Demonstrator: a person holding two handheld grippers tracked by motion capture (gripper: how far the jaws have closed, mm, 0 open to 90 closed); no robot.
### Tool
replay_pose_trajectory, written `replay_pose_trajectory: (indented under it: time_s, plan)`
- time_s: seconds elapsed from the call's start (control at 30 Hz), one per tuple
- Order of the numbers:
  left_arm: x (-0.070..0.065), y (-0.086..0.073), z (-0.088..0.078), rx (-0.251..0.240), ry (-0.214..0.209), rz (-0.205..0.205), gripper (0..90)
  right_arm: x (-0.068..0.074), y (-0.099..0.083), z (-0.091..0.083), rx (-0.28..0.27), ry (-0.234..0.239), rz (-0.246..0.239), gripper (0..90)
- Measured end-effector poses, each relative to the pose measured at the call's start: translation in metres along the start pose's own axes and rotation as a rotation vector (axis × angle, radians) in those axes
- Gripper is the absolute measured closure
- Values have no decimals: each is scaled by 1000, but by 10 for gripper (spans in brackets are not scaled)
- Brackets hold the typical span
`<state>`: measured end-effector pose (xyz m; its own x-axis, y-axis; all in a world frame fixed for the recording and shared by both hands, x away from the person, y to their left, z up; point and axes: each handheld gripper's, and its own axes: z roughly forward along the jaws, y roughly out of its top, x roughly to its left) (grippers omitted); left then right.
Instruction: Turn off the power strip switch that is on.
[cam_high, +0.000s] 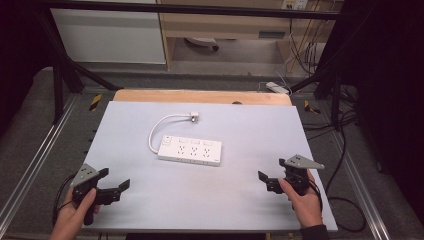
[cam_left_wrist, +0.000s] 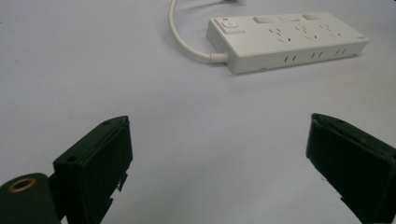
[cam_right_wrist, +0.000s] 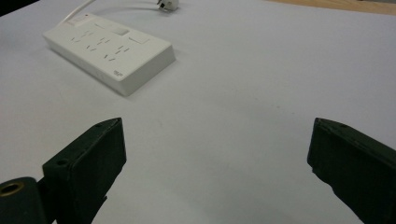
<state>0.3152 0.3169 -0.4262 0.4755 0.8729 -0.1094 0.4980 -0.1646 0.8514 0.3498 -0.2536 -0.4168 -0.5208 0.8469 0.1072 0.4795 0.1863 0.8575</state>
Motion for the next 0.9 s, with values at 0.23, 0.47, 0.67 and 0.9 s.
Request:
replay_pose_trajectory:
  time_s: [0.23, 0.47, 0.67, 0.9]
  plan:
    - [-1, 0, 0, 2, -4, 1, 71, 10, 10, 8, 20, 12, -15, 38]
    - [-1, 0, 1, 3, -3, 2, 71, 20, 22, 15, 28, 30, -23, 53]
    - [-1, 0, 1, 4, -5, 4, 70, 24, 28, 22, 24, 52, -17, 58]
    - [-1, 0, 0, 5, -6, 4, 71, 33, 35, 29, 38, 62, -34, 62]
